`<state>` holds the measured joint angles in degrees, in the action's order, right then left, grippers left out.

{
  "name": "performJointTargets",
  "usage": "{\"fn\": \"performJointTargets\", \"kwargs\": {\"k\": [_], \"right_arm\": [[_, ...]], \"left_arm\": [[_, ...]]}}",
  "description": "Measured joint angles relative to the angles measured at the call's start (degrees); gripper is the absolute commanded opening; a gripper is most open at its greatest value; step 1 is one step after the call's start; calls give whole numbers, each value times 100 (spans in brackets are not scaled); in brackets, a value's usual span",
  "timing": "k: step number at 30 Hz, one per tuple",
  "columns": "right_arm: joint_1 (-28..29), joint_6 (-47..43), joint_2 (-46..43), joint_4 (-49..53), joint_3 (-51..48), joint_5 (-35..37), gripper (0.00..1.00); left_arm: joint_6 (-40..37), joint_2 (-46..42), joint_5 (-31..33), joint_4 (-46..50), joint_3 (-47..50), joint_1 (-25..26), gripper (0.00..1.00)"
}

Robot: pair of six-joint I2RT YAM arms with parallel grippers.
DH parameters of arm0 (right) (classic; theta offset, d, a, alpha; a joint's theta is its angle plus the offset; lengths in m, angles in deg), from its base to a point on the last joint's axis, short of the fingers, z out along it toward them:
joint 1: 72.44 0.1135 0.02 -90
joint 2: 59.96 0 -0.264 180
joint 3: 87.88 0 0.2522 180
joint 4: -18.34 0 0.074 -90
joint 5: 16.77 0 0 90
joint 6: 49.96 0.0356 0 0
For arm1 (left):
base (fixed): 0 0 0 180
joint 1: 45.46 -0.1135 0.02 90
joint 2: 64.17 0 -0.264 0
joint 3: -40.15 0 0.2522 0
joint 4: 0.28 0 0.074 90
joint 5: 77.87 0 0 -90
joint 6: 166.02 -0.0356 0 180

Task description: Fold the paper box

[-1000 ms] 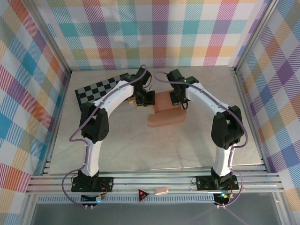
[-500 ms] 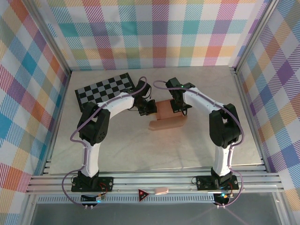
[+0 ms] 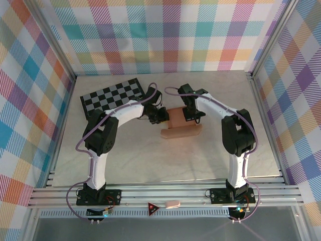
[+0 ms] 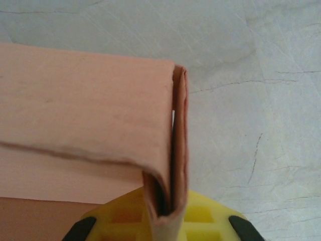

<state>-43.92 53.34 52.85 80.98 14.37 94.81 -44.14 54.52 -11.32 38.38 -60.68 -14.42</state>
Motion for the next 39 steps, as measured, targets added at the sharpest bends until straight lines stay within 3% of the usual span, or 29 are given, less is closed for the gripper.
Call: {"fn": "performJointTargets", "kwargs": {"k": [8, 14, 22, 25, 29, 33, 36, 39], "right_arm": [[0, -2, 0, 2, 0, -131, 0], [0, -2, 0, 20, 35, -107, 0], [2, -2, -2, 46, 55, 76, 0], [13, -4, -2, 42, 55, 129, 0], [46, -4, -4, -2, 44, 131, 0], [127, -22, -4, 17, 42, 136, 0], [120, -22, -4, 42, 42, 136, 0], [120, -22, -20, 44, 42, 136, 0]], "left_arm": [[-15, 127, 15, -68, 48, 0, 18], [-4, 146, 122, -90, 48, 20, 0], [50, 103, 898, -2, -50, 341, 0], [118, 79, 1113, 0, -46, 420, 14], [181, 96, 1156, -98, 74, 468, 17], [225, 166, 1143, -212, 199, 498, 13], [302, 162, 1145, -264, 234, 498, 0], [343, 144, 1191, -284, 262, 503, 0]]}}
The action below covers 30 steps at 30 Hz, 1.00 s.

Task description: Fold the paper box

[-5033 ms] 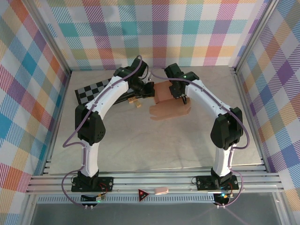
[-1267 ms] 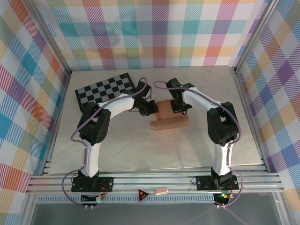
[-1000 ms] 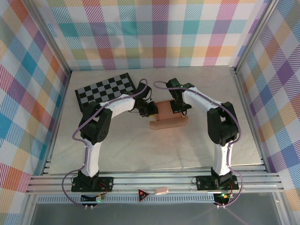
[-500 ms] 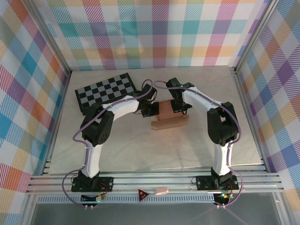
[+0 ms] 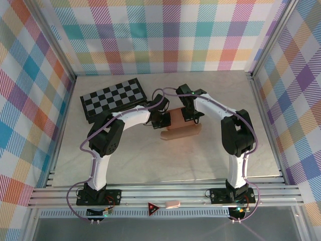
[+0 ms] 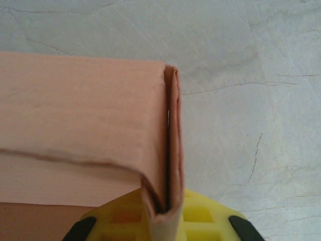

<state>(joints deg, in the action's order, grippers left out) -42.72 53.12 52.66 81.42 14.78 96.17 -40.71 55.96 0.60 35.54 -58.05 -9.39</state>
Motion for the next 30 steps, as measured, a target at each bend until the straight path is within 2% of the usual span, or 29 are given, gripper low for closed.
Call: {"fn": "performJointTargets", "kwargs": {"k": [4, 10, 14, 19, 25, 27, 30], "right_arm": [[17, 2, -52, -9, -31, 20, 0], [140, 50, -216, -144, -254, 219, 0], [236, 109, -315, -260, -402, 278, 0], [332, 109, -463, -411, -570, 356, 0], [330, 107, -511, -431, -573, 450, 0], [332, 109, -511, -433, -573, 450, 0], [332, 109, -511, -435, -573, 448, 0]], "left_arm": [[4, -20, 173, 26, 0, 55, 0], [103, -122, 892, 22, 85, 317, 0], [177, -326, 1121, -157, 393, 385, 15], [103, -459, 1220, -144, 553, 398, 27], [7, -492, 1062, -188, 595, 385, 35], [-28, -527, 949, -278, 699, 354, 41], [-59, -603, 776, -369, 811, 289, 43]]}}
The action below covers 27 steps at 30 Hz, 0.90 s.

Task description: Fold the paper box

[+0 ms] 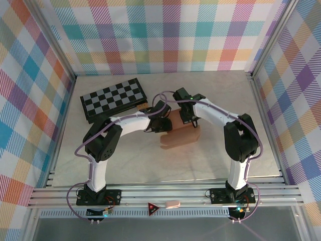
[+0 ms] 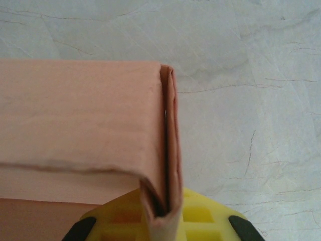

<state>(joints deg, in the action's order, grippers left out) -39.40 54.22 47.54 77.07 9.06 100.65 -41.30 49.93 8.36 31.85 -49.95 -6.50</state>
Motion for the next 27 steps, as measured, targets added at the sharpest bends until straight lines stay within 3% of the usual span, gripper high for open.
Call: {"fn": "performJointTargets", "kwargs": {"k": [9, 20, 27], "right_arm": [[0, 0, 0, -17, 2, 0, 0], [0, -2, 0, -15, 2, -24, 0], [-4, 0, 0, -13, 7, -39, 0]], "left_arm": [[-144, -256, -457, -546, 127, -258, 42], [-393, -219, -345, -496, -52, -461, 35], [-446, -35, -249, -498, -227, -461, 16]]}}
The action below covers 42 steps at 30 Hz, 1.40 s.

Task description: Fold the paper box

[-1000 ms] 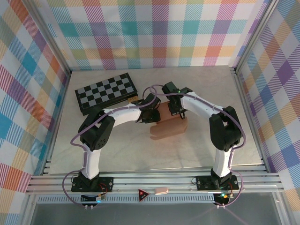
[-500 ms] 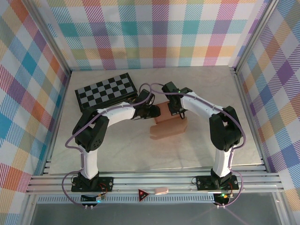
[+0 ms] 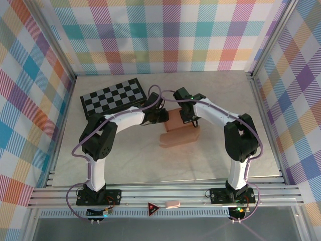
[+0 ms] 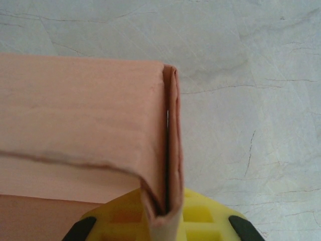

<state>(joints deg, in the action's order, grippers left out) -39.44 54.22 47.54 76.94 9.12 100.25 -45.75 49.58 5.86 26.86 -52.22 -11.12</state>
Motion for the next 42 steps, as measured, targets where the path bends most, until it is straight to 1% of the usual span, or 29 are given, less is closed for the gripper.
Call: {"fn": "performJointTargets", "kwargs": {"k": [7, 10, 20, 24, 25, 26, 29, 31, 33, 36, 37, 39, 42], "right_arm": [[4, 0, 0, -15, 11, -13, 0], [4, 2, 0, -28, 11, -61, 0], [4, 46, 2, -17, 11, -68, 0], [4, 46, 2, -20, 11, -68, 0], [4, 46, 2, -20, 11, -68, 0], [4, 48, 2, -20, 11, -68, 0], [4, 52, 2, -20, 11, -68, 0], [4, 44, 2, -4, 22, -66, 0], [4, 42, 2, 31, 22, -66, 0], [2, 42, 2, 87, 26, -46, 0], [4, 42, 2, 92, 35, -48, 0], [4, 44, 2, 92, 57, -50, 0], [4, 44, 2, 90, 72, -50, 0]], "left_arm": [[-35, 39, 249, 85, -59, 26, 0], [-35, 85, 487, 306, -221, 111, 0], [177, 280, 1626, 942, -675, 505, 0], [256, 306, 1781, 1014, -726, 553, 0], [273, 321, 1781, 1036, -750, 557, 2], [278, 330, 1781, 1049, -767, 560, 7], [247, 343, 1777, 1058, -780, 560, 25], [166, 363, 1790, 1069, -732, 560, 32], [133, 354, 1781, 1056, -664, 560, 37], [76, 243, 1628, 1019, -533, 546, 42], [68, 157, 1519, 1021, -468, 540, 47], [42, -2, 1292, 1003, -365, 538, 53], [31, -214, 977, 1027, -326, 531, 54]]}}
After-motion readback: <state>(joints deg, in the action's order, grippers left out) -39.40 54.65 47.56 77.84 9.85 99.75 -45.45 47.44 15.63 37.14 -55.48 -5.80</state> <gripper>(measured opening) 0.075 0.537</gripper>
